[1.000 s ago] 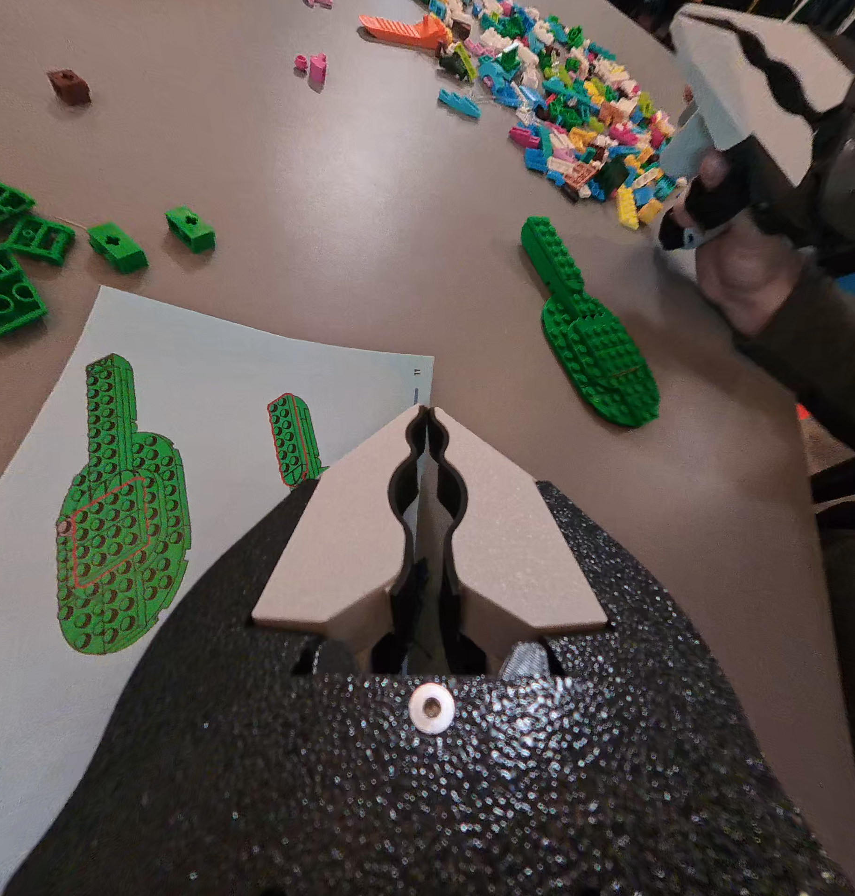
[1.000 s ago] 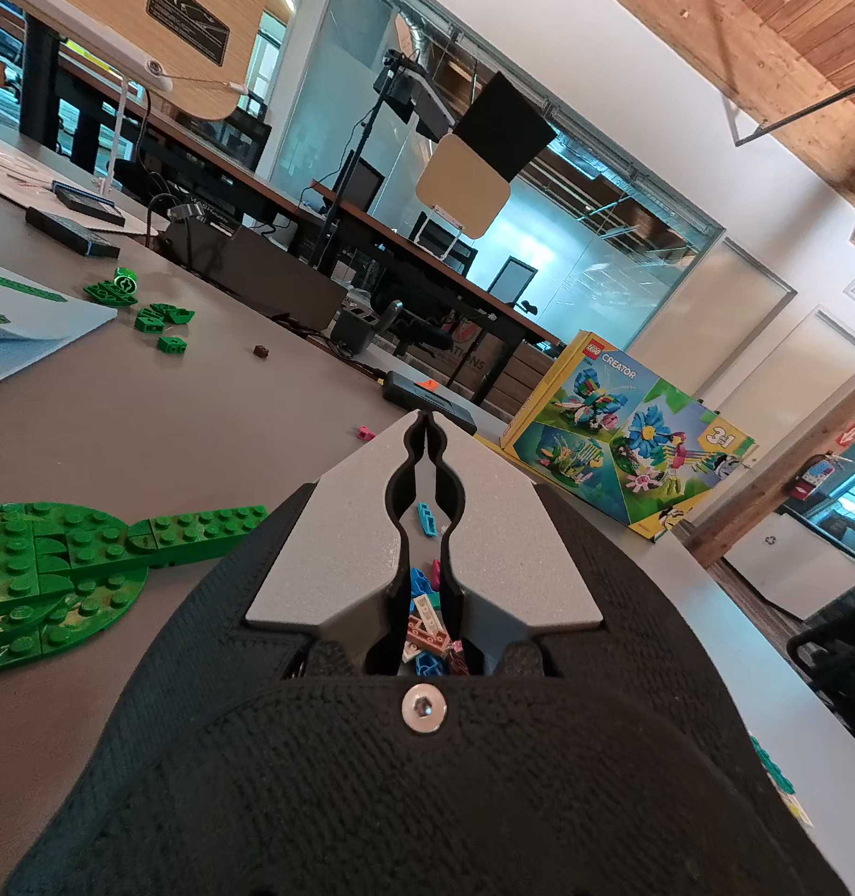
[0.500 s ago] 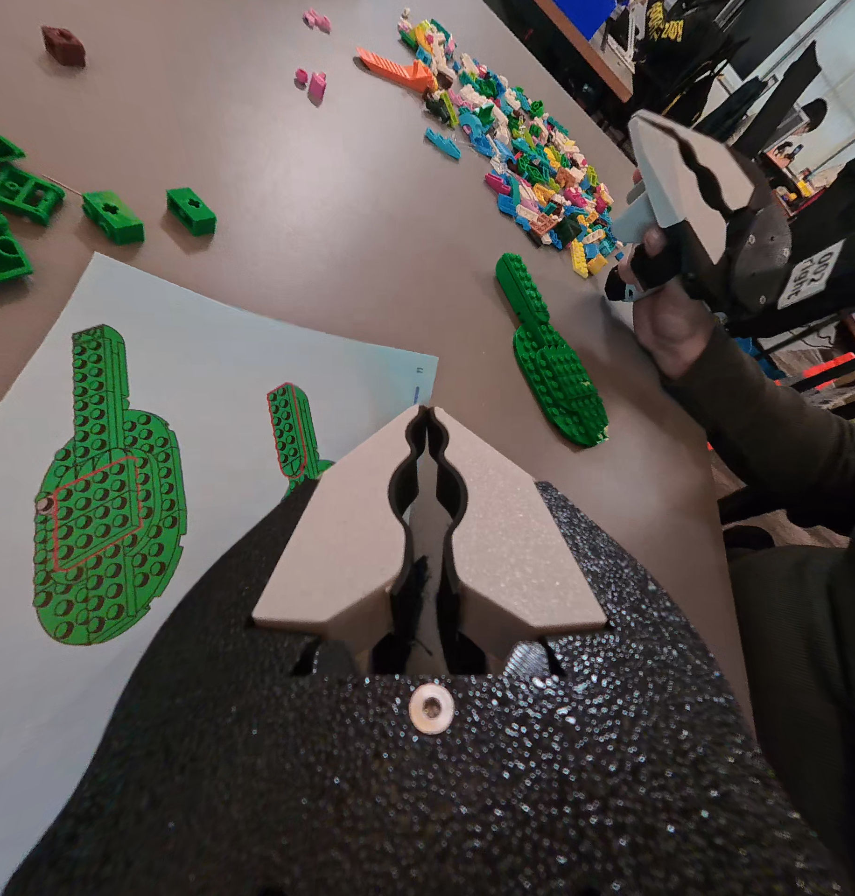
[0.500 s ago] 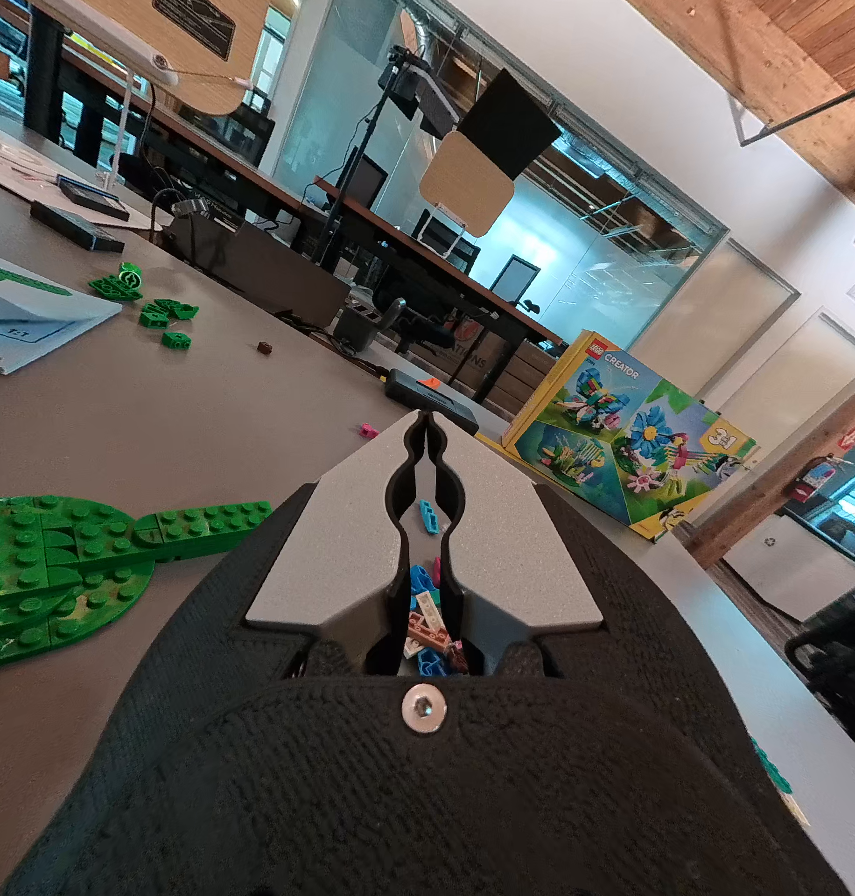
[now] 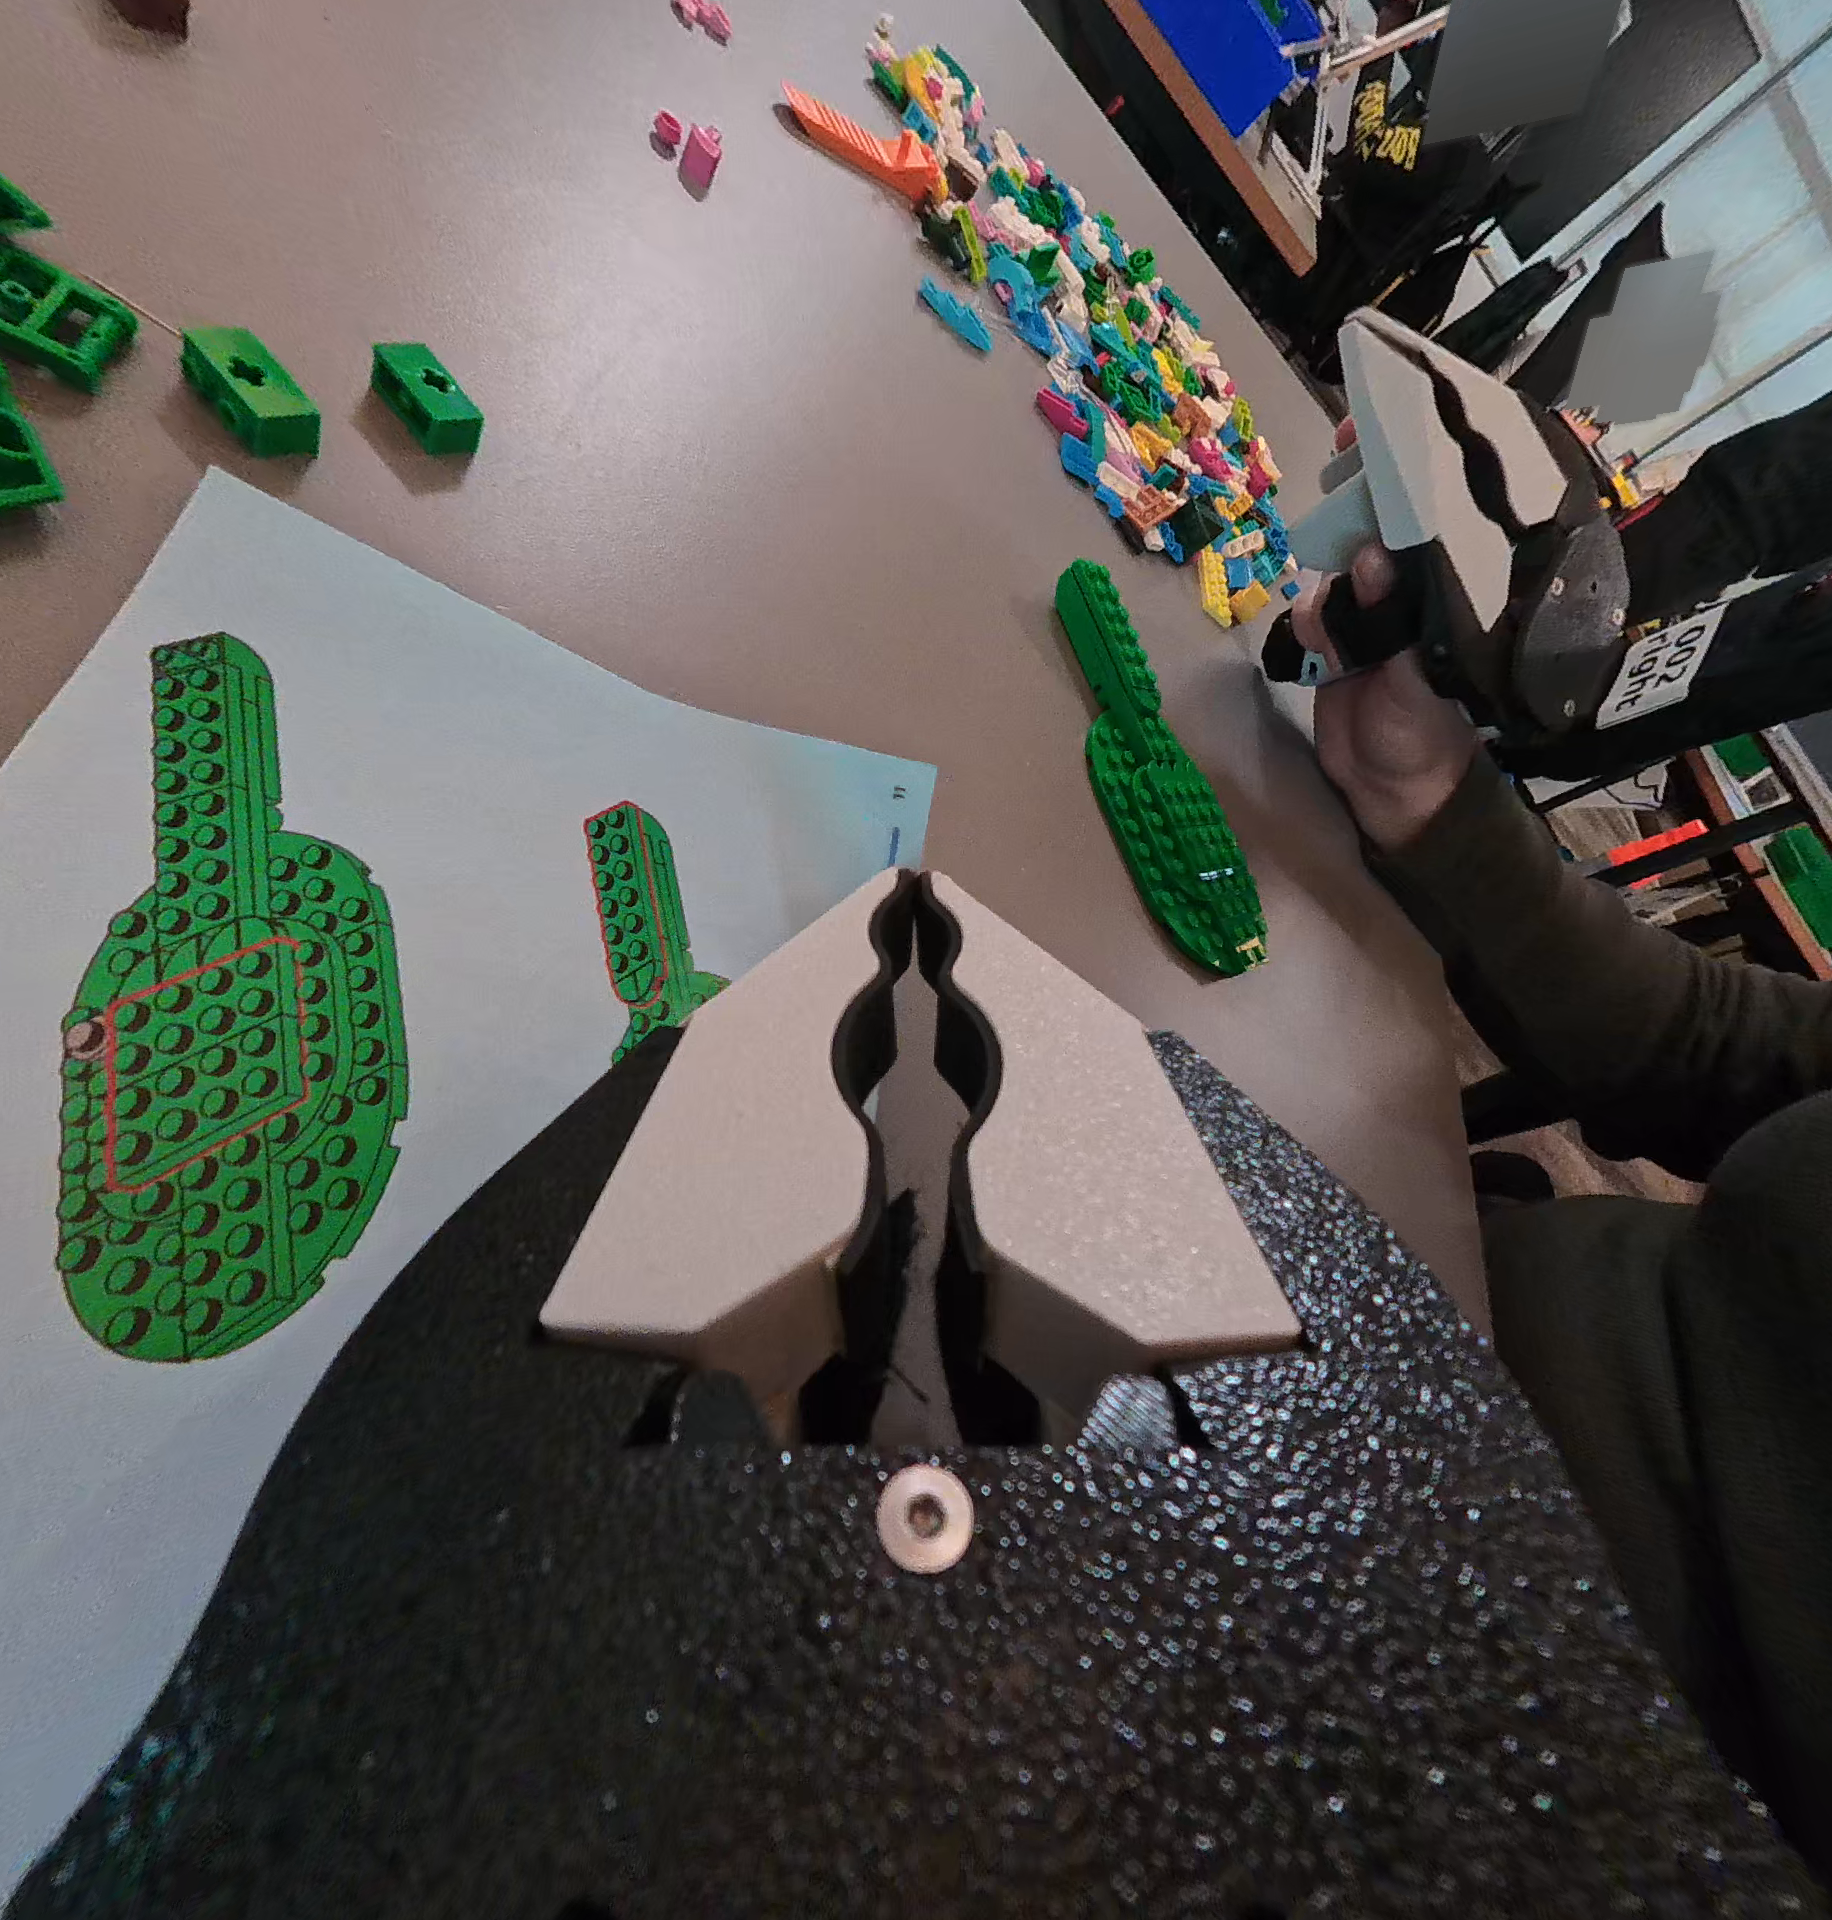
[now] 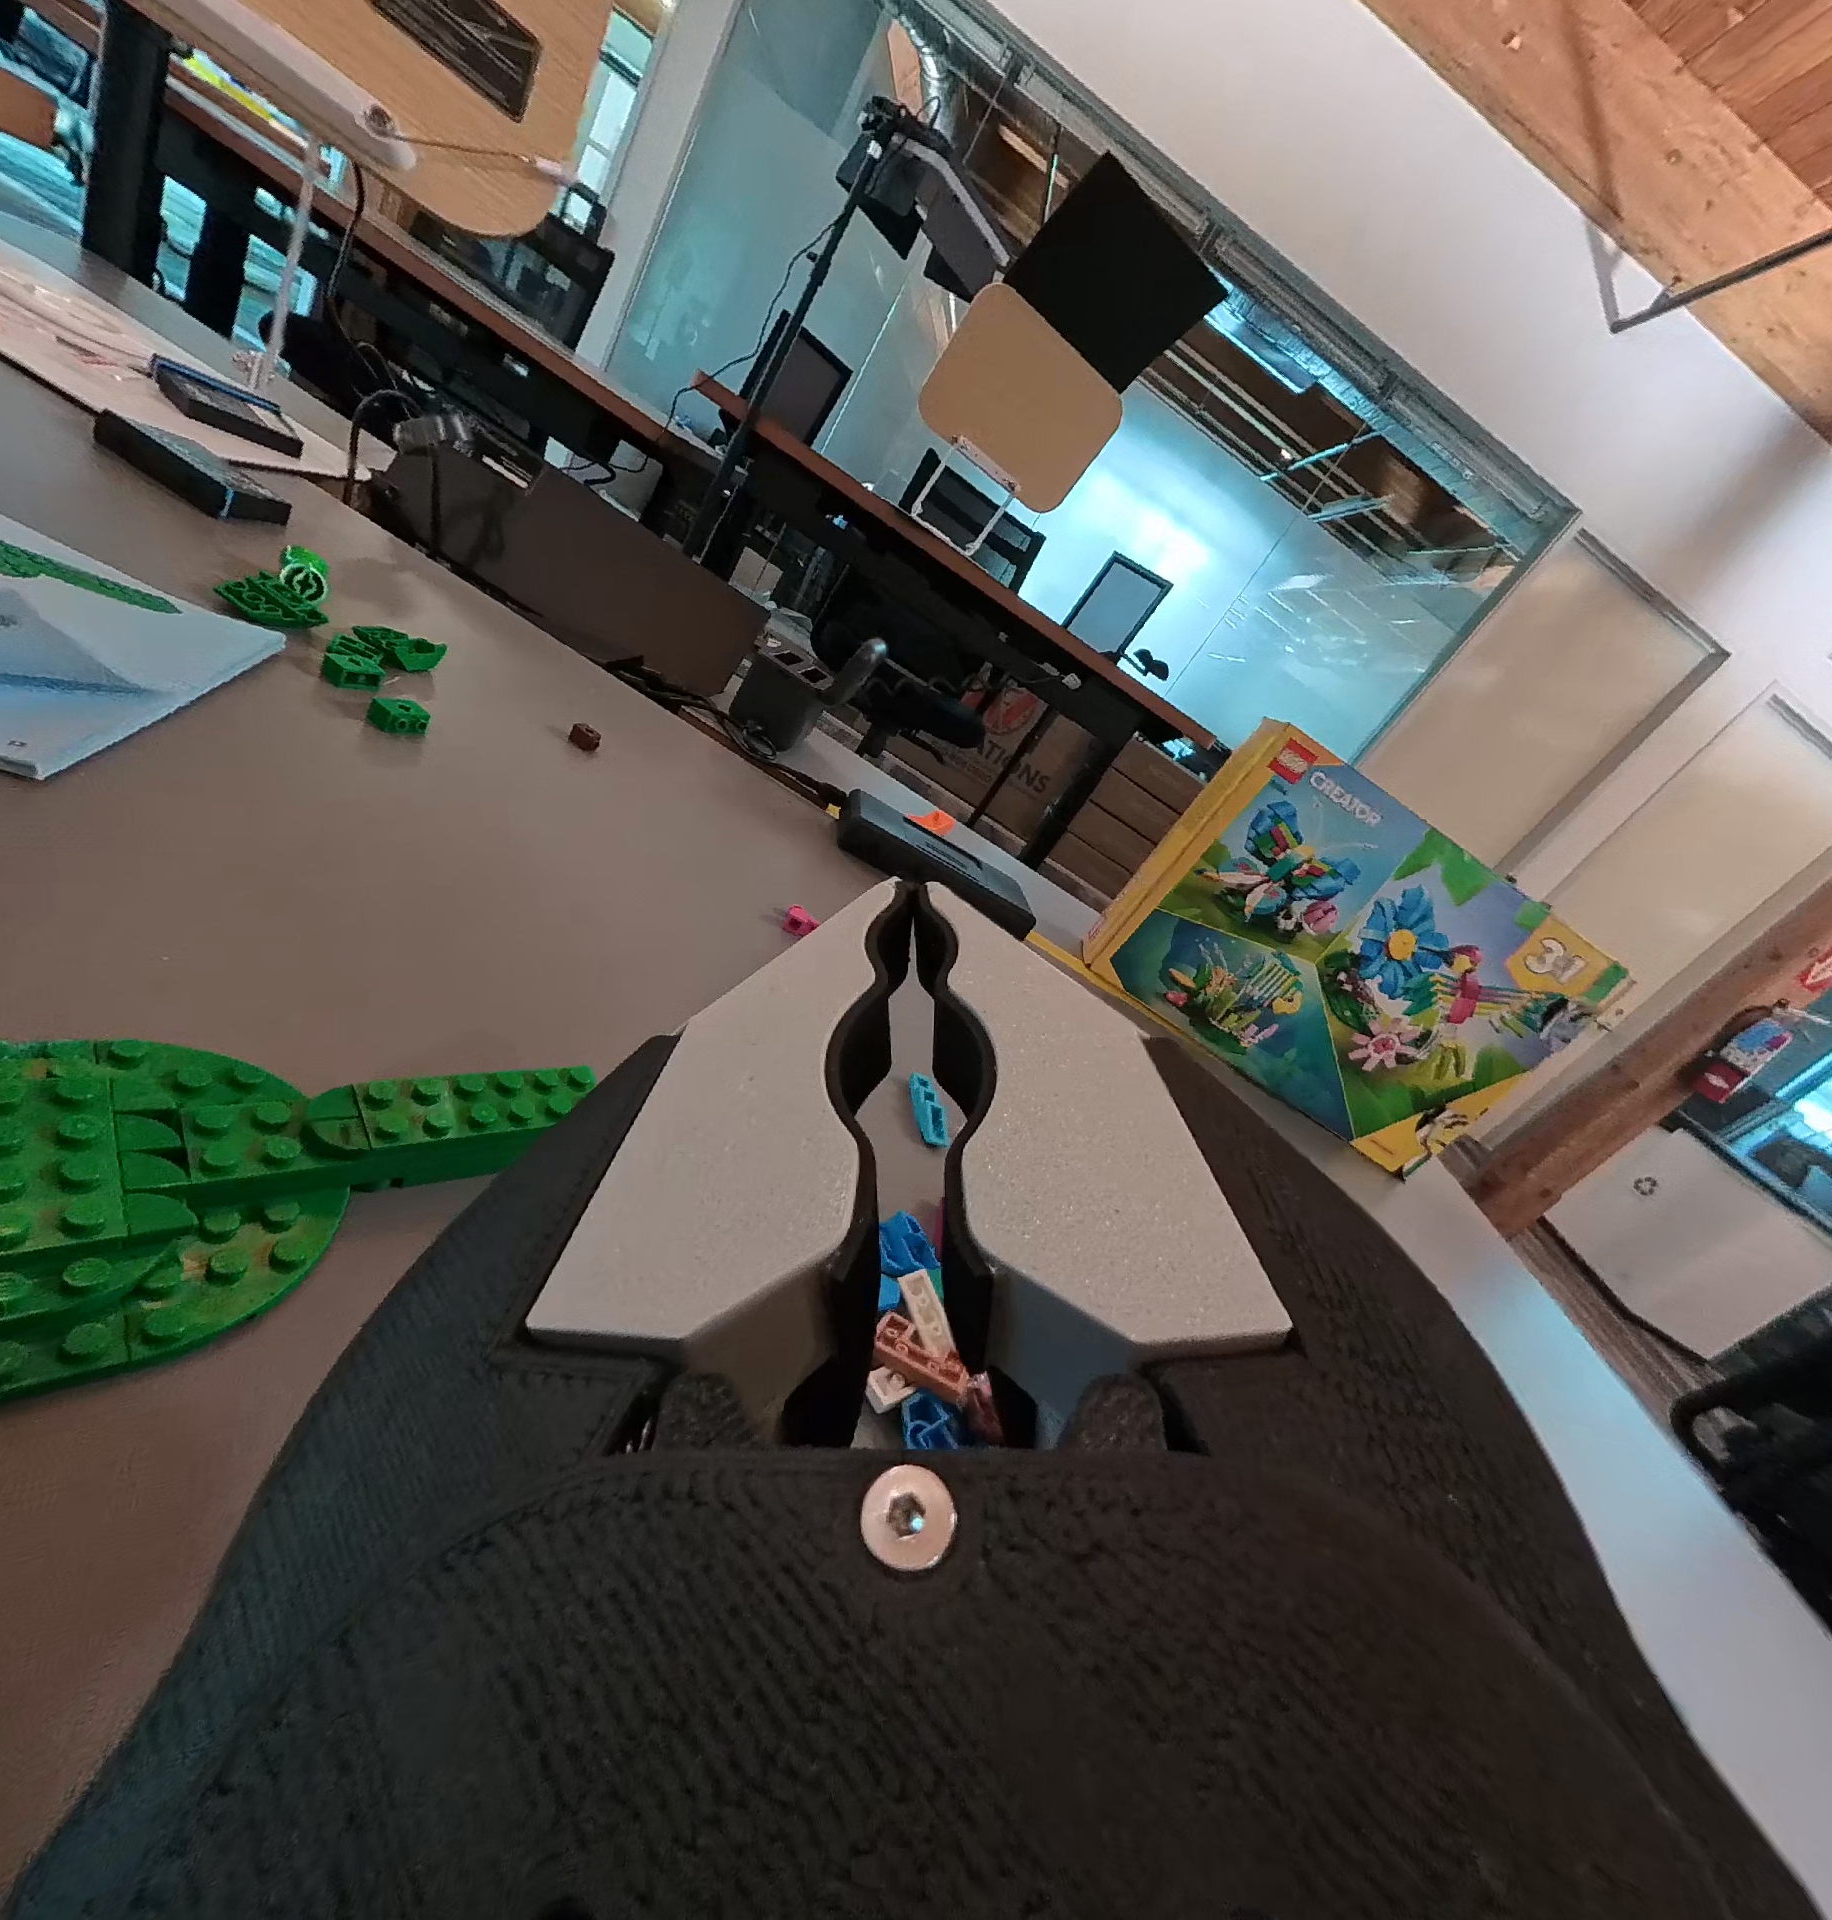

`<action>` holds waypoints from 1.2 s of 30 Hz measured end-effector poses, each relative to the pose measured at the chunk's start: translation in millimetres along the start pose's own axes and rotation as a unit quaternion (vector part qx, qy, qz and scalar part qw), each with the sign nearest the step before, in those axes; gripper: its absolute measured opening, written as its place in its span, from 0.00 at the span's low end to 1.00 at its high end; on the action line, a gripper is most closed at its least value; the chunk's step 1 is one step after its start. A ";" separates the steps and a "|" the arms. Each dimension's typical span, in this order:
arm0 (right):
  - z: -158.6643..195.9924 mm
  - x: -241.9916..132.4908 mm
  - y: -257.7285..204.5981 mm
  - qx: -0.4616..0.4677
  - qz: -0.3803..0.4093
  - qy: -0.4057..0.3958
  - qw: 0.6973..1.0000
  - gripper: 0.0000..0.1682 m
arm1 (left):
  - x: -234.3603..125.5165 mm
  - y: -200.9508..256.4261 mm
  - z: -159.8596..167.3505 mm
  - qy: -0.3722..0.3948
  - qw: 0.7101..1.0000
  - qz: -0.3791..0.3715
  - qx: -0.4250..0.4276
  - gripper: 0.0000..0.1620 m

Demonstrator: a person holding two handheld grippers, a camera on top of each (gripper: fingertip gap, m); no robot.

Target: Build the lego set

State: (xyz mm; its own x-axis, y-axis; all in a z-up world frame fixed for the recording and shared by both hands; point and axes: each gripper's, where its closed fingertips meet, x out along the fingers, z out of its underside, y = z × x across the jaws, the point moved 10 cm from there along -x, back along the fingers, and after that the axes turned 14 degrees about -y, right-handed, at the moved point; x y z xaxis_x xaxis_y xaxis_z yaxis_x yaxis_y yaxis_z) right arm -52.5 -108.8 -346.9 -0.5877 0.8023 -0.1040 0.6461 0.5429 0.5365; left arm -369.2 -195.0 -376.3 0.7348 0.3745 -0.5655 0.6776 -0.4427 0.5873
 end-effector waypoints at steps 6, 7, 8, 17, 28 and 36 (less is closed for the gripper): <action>-48.2 4.8 -51.8 -0.040 -0.171 0.005 0.984 0.00 | -4.9 3.3 1.5 0.024 1.000 -0.007 0.014 0.00; -59.1 11.9 -67.7 -0.034 -0.237 -0.027 0.970 0.00 | -5.3 3.8 2.1 0.024 1.000 -0.005 0.016 0.00; -67.3 22.0 -82.2 -0.026 -0.294 -0.071 0.953 0.00 | -6.0 4.0 2.5 0.025 1.000 -0.001 0.016 0.00; -89.2 78.3 -143.8 0.051 -0.485 -0.240 0.840 0.00 | -21.5 10.6 4.6 0.071 0.995 0.058 0.031 0.00; -120.5 93.1 -184.4 0.060 -0.505 -0.226 0.831 0.00 | -102.1 57.1 32.6 0.184 0.977 -0.075 0.079 0.00; -160.1 83.9 -236.0 0.019 -0.559 -0.139 0.817 0.00 | -164.7 77.1 97.5 0.255 0.934 -0.251 -0.001 0.00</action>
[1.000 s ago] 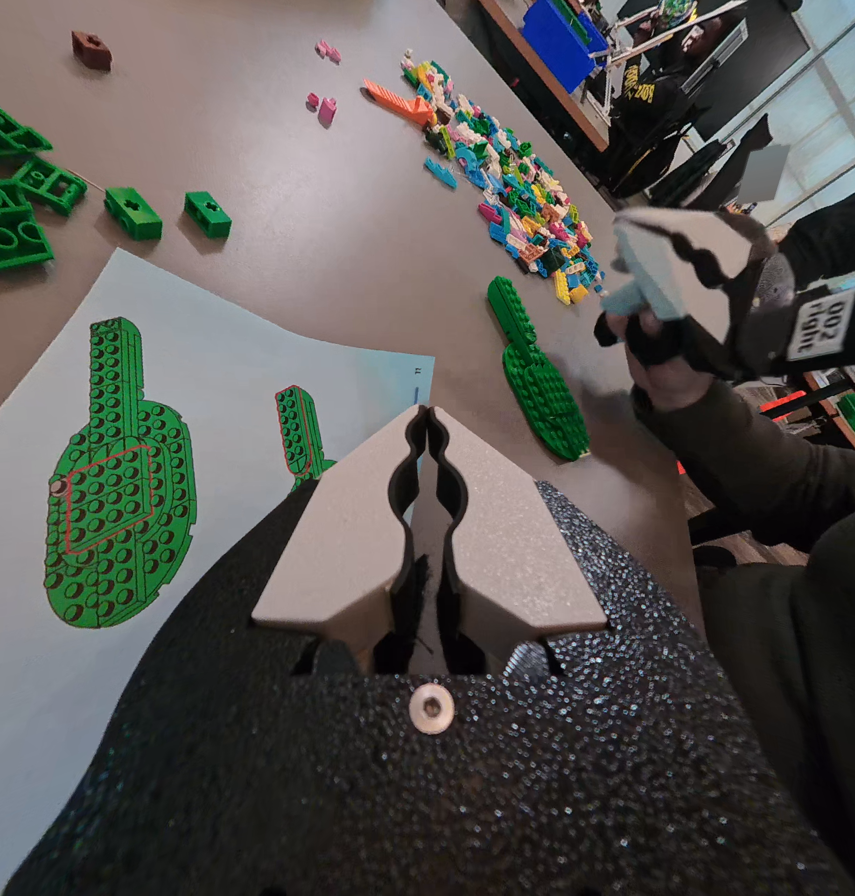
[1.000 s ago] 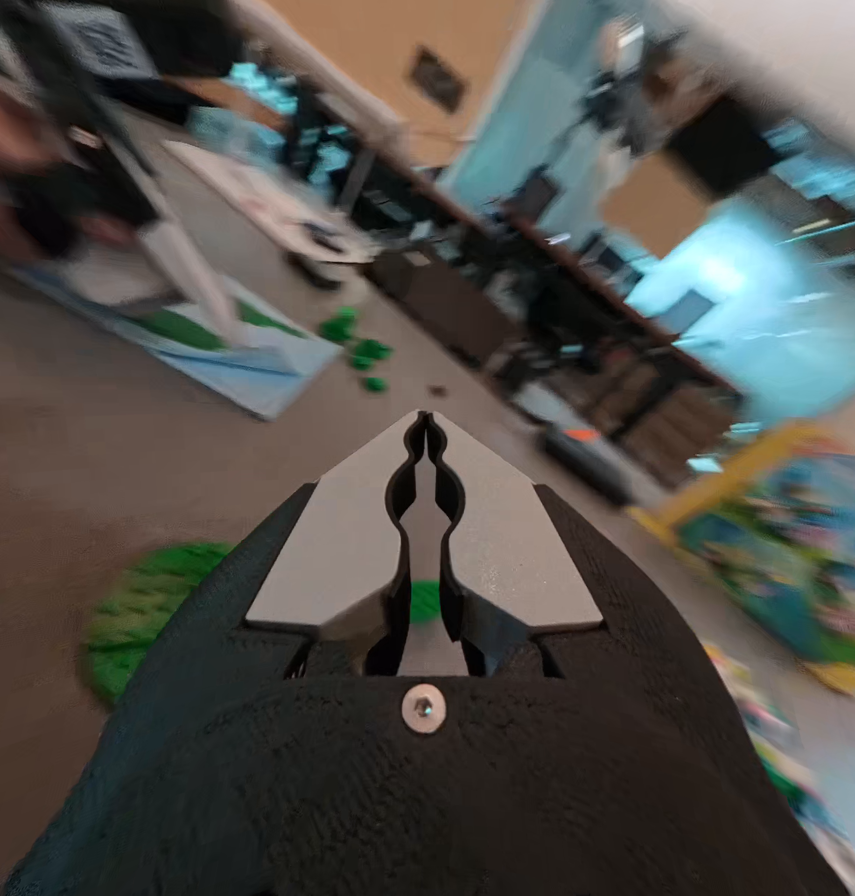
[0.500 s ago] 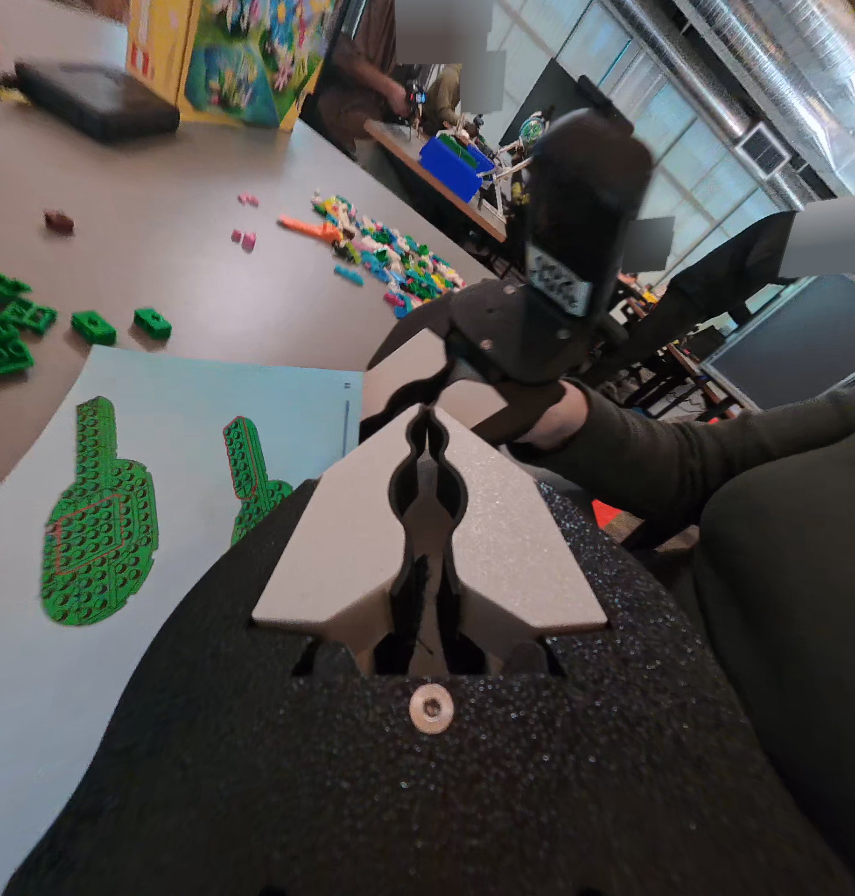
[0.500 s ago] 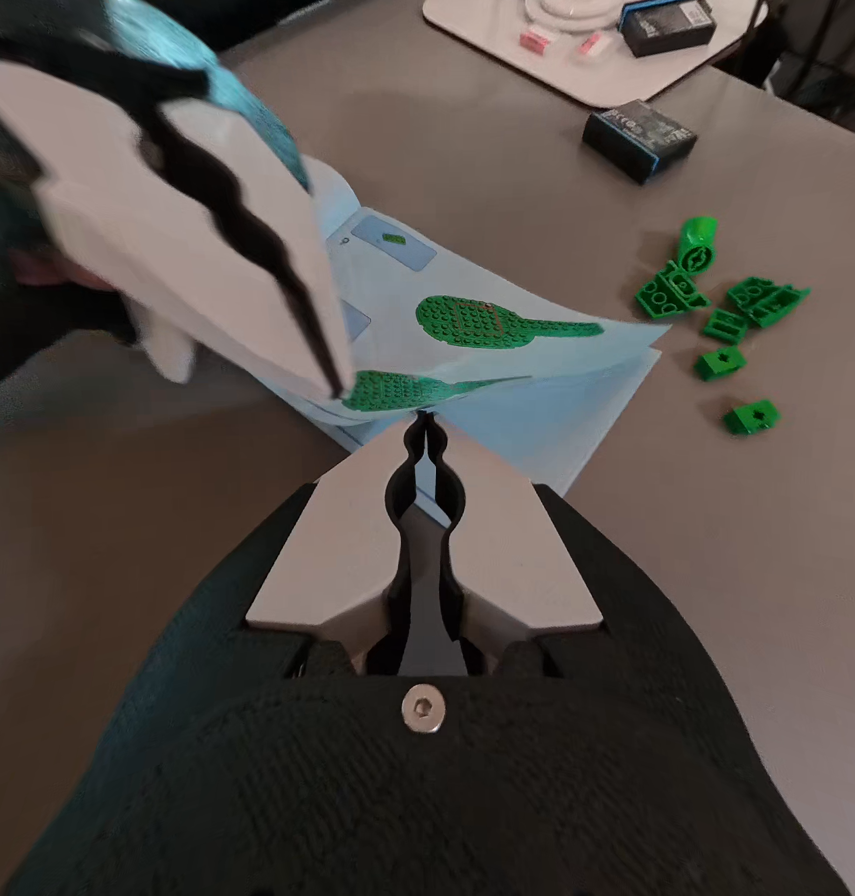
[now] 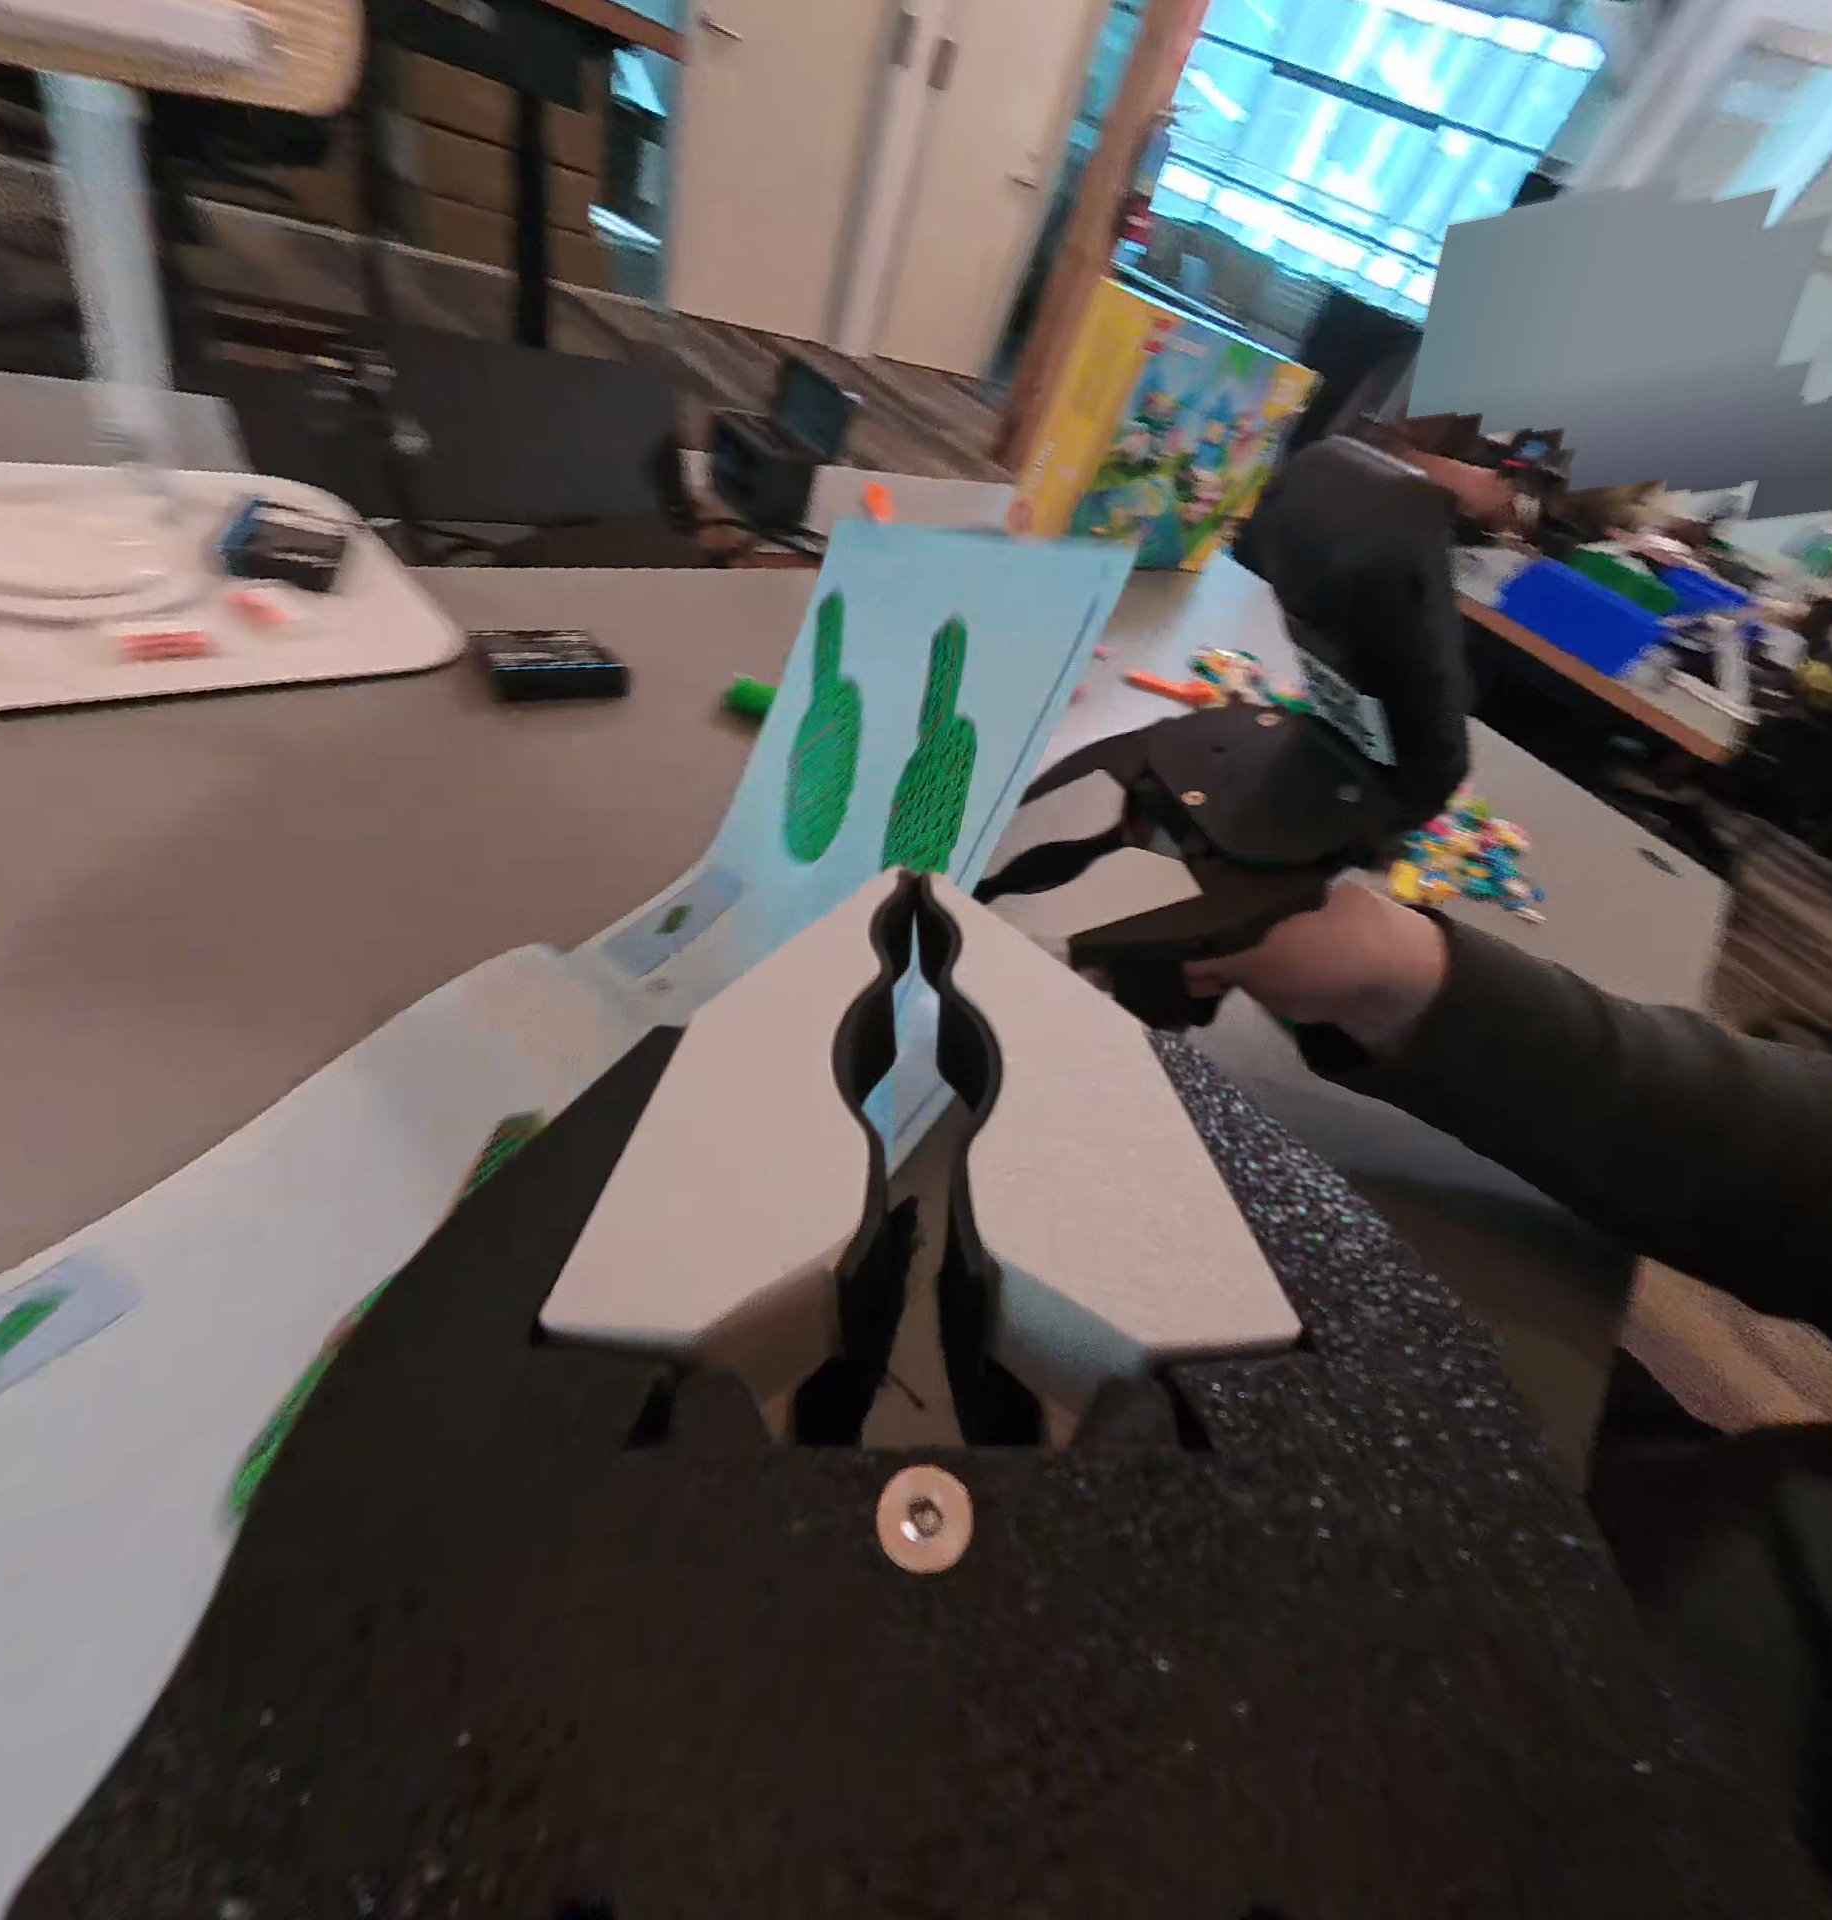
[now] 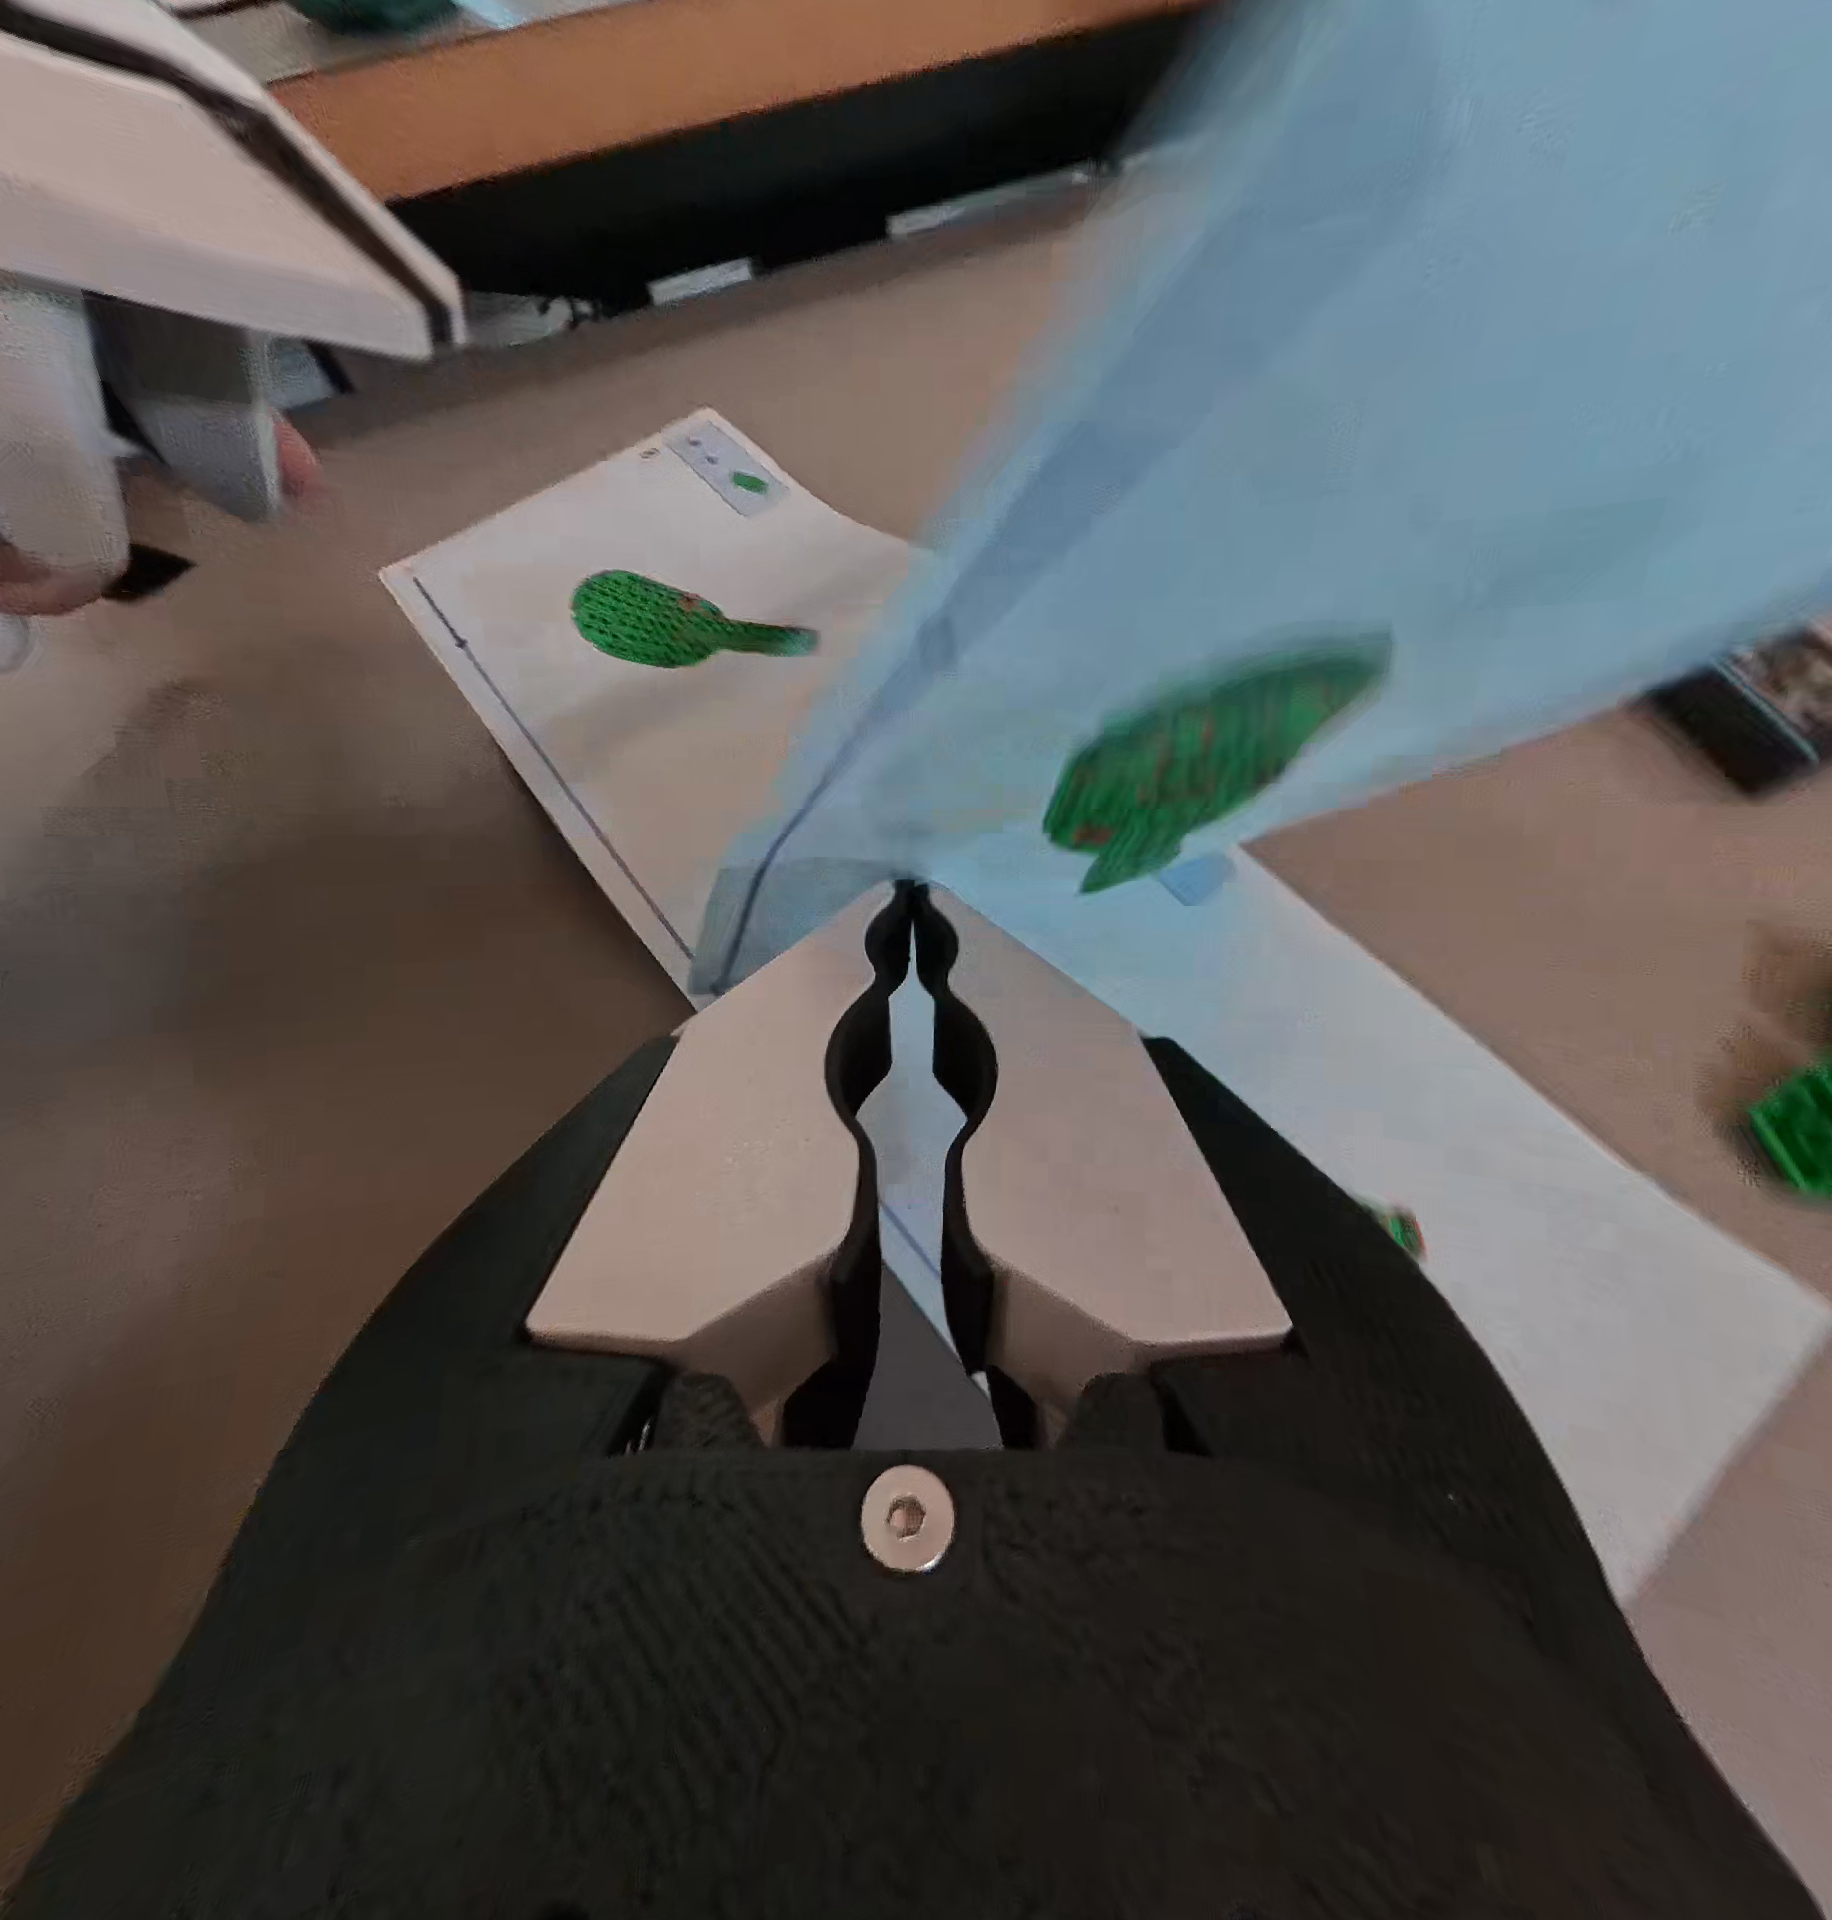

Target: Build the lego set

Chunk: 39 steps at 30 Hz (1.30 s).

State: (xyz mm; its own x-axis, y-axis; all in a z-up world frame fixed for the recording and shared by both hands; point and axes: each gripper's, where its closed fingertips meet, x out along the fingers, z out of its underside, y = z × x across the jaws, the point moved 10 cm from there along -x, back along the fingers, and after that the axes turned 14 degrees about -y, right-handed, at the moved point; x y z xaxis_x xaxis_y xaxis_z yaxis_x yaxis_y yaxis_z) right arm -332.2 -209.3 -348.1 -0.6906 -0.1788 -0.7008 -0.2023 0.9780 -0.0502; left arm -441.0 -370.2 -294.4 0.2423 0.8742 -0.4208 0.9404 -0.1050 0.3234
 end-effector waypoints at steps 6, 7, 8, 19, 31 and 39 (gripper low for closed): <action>-26.5 39.5 -33.6 -0.091 -0.016 -0.056 0.994 0.00 | -61.3 -18.8 18.6 0.024 0.987 -0.153 -0.029 0.00; -28.3 44.5 -37.7 -0.096 -0.023 -0.064 0.993 0.00 | -69.1 -22.0 22.1 0.018 0.984 -0.173 -0.037 0.00; -29.5 48.6 -41.7 -0.100 -0.033 -0.069 0.992 0.00 | -75.2 -24.3 25.7 0.009 0.982 -0.185 -0.044 0.00; -4.7 -38.6 -30.5 -0.102 0.128 0.162 0.973 0.00 | -20.5 13.8 42.2 0.017 0.990 -0.138 -0.006 0.00; 111.4 -163.0 -10.6 -0.111 0.501 0.311 0.800 0.00 | 144.5 136.1 -0.9 0.125 0.934 -0.024 0.333 0.00; 143.9 -166.9 7.6 -0.076 0.544 0.252 0.796 0.00 | 170.3 99.3 -13.7 0.182 0.927 -0.095 0.313 0.00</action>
